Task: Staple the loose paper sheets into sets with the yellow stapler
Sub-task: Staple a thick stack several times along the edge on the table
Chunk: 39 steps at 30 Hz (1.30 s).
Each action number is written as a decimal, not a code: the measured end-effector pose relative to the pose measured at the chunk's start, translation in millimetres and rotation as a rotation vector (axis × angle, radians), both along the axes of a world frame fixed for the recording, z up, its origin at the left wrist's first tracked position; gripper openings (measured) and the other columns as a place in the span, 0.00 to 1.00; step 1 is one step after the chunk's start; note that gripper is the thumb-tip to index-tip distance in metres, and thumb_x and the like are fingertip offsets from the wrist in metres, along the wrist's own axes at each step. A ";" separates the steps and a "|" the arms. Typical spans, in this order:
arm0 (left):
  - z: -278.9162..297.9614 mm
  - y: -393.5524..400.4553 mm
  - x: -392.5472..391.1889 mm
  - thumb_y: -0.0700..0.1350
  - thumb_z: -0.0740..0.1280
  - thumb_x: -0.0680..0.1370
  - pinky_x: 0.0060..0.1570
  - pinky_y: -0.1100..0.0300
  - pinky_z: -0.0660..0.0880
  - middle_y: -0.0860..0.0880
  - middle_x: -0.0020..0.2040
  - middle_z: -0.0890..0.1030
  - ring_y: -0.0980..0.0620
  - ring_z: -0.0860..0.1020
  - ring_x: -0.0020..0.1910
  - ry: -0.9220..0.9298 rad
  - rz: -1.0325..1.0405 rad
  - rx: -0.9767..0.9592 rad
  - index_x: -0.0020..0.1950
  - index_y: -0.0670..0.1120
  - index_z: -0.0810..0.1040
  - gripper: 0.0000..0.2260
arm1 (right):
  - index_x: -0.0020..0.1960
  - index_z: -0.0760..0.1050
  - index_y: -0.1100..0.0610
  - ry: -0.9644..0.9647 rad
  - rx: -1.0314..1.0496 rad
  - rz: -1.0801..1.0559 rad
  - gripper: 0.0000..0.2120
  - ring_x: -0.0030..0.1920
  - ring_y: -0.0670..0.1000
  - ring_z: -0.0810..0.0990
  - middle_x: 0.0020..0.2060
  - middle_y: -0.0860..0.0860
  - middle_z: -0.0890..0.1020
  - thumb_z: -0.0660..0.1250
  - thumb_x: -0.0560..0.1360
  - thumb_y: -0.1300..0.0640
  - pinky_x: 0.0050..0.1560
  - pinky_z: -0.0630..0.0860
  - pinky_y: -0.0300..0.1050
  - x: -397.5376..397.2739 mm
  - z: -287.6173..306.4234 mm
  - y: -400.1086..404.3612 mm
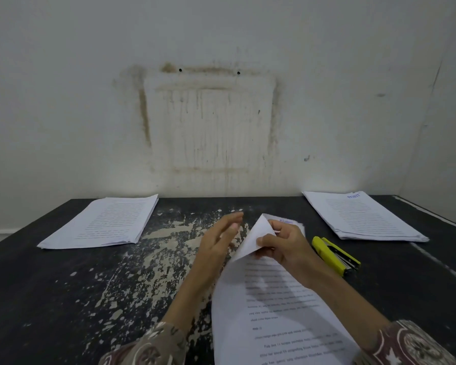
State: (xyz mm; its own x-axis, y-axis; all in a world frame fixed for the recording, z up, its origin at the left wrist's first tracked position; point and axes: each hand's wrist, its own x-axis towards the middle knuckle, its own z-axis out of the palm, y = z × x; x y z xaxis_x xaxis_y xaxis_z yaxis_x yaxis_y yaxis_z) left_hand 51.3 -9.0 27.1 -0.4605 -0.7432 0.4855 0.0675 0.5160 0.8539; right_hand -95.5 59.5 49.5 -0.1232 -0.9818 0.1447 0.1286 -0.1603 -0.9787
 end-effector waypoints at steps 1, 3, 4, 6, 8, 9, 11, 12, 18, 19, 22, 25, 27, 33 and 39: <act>4.6 -1.1 0.6 0.54 0.58 0.73 0.50 0.74 0.71 0.58 0.63 0.75 0.65 0.72 0.60 -0.020 -0.013 -0.003 0.60 0.60 0.72 0.16 | 0.48 0.76 0.65 -0.013 -0.009 0.074 0.06 0.35 0.52 0.81 0.37 0.57 0.82 0.64 0.71 0.71 0.34 0.79 0.42 1.7 4.2 1.6; 13.3 -2.3 2.3 0.51 0.58 0.73 0.57 0.75 0.66 0.61 0.67 0.70 0.67 0.67 0.65 -0.075 -0.069 -0.035 0.61 0.61 0.71 0.17 | 0.48 0.75 0.65 -0.004 -0.018 0.211 0.09 0.34 0.52 0.79 0.36 0.56 0.81 0.65 0.68 0.68 0.32 0.76 0.40 6.0 10.8 5.2; 17.5 -2.5 3.4 0.51 0.59 0.73 0.60 0.75 0.62 0.62 0.67 0.70 0.67 0.65 0.66 -0.106 -0.103 -0.048 0.60 0.60 0.73 0.16 | 0.48 0.74 0.65 0.007 -0.021 0.263 0.09 0.33 0.51 0.79 0.35 0.55 0.81 0.64 0.68 0.67 0.31 0.76 0.40 8.2 13.5 6.5; 25.2 -4.1 8.5 0.51 0.61 0.71 0.57 0.79 0.62 0.62 0.63 0.74 0.70 0.66 0.64 -0.144 -0.176 -0.037 0.55 0.53 0.79 0.15 | 0.47 0.75 0.64 0.032 -0.029 0.323 0.09 0.32 0.49 0.78 0.34 0.54 0.80 0.63 0.68 0.68 0.30 0.74 0.39 10.5 20.4 10.0; 32.1 -5.8 17.8 0.51 0.64 0.69 0.51 0.75 0.71 0.56 0.52 0.80 0.65 0.75 0.54 -0.125 -0.249 0.001 0.49 0.44 0.79 0.15 | 0.45 0.76 0.62 0.085 -0.025 0.357 0.07 0.32 0.48 0.78 0.34 0.54 0.79 0.63 0.68 0.67 0.30 0.74 0.38 8.9 29.0 12.9; 35.8 -6.1 23.9 0.52 0.66 0.68 0.48 0.69 0.74 0.53 0.46 0.80 0.60 0.77 0.49 -0.116 -0.267 0.007 0.47 0.43 0.78 0.15 | 0.44 0.77 0.61 0.111 -0.018 0.366 0.06 0.33 0.48 0.77 0.35 0.54 0.79 0.63 0.68 0.67 0.31 0.74 0.37 6.9 33.1 13.5; 43.8 -6.1 34.5 0.53 0.68 0.67 0.43 0.66 0.75 0.51 0.40 0.79 0.55 0.77 0.42 -0.107 -0.260 0.004 0.43 0.43 0.77 0.14 | 0.43 0.79 0.61 0.145 0.015 0.360 0.05 0.35 0.49 0.76 0.37 0.55 0.78 0.65 0.70 0.66 0.33 0.74 0.37 1.5 41.5 12.9; 47.3 -6.1 37.9 0.52 0.70 0.67 0.40 0.66 0.75 0.51 0.38 0.79 0.56 0.77 0.40 -0.098 -0.241 -0.004 0.41 0.43 0.76 0.13 | 0.44 0.78 0.62 0.160 0.037 0.347 0.04 0.34 0.48 0.75 0.36 0.56 0.77 0.65 0.71 0.66 0.33 0.74 0.37 -0.9 45.8 12.2; 53.8 -4.7 34.8 0.50 0.70 0.67 0.33 0.69 0.68 0.54 0.30 0.76 0.58 0.73 0.33 -0.074 0.017 -0.075 0.35 0.43 0.74 0.11 | 0.37 0.76 0.61 0.411 0.206 0.249 0.07 0.34 0.49 0.75 0.35 0.55 0.78 0.65 0.74 0.63 0.36 0.77 0.36 -12.3 76.9 14.7; 53.3 -4.4 33.9 0.51 0.70 0.67 0.33 0.68 0.68 0.53 0.31 0.76 0.58 0.73 0.33 -0.074 0.067 -0.086 0.35 0.42 0.74 0.13 | 0.38 0.77 0.61 0.465 0.237 0.226 0.07 0.34 0.49 0.77 0.35 0.55 0.79 0.65 0.74 0.64 0.36 0.77 0.37 -13.5 80.4 15.5; 52.6 0.3 29.7 0.54 0.69 0.67 0.35 0.62 0.67 0.49 0.33 0.76 0.55 0.72 0.33 -0.115 0.158 -0.104 0.37 0.40 0.73 0.17 | 0.37 0.77 0.58 0.582 0.297 0.090 0.09 0.32 0.49 0.77 0.33 0.53 0.79 0.64 0.75 0.63 0.35 0.76 0.40 -15.8 82.1 16.6; 55.4 9.6 24.7 0.52 0.68 0.73 0.34 0.62 0.64 0.49 0.33 0.72 0.53 0.69 0.32 -0.220 0.176 -0.080 0.38 0.43 0.70 0.14 | 0.37 0.76 0.56 0.790 0.182 -0.123 0.09 0.34 0.48 0.75 0.35 0.52 0.79 0.63 0.76 0.61 0.37 0.72 0.41 -13.6 82.9 15.9; 60.5 16.1 24.3 0.49 0.67 0.75 0.33 0.62 0.67 0.49 0.35 0.76 0.53 0.72 0.32 -0.219 0.087 0.063 0.38 0.43 0.71 0.12 | 0.39 0.76 0.56 0.932 0.059 -0.246 0.08 0.37 0.48 0.75 0.36 0.50 0.78 0.63 0.76 0.60 0.39 0.71 0.41 -11.7 89.2 15.4; 63.7 30.0 23.5 0.40 0.63 0.77 0.31 0.60 0.76 0.45 0.38 0.83 0.51 0.81 0.32 0.018 -0.190 0.459 0.47 0.40 0.76 0.04 | 0.41 0.78 0.55 1.276 -0.047 -0.282 0.06 0.44 0.49 0.76 0.40 0.46 0.77 0.64 0.75 0.60 0.49 0.74 0.45 -6.0 122.2 9.5; 56.2 25.9 27.4 0.41 0.64 0.76 0.37 0.56 0.77 0.42 0.43 0.81 0.47 0.79 0.37 0.104 -0.179 0.691 0.51 0.39 0.74 0.07 | 0.42 0.79 0.54 1.421 -0.032 -0.234 0.06 0.49 0.52 0.78 0.46 0.49 0.80 0.64 0.74 0.60 0.54 0.76 0.51 7.1 130.2 -20.1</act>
State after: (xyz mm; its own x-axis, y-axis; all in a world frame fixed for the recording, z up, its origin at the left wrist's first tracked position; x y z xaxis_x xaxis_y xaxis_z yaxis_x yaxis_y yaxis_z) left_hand 78.7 16.9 83.3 -0.5811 -0.8136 -0.0201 0.1997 -0.1665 0.9656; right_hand -88.4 39.5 179.7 -0.0134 -0.9536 0.3008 -0.9662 -0.0651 -0.2495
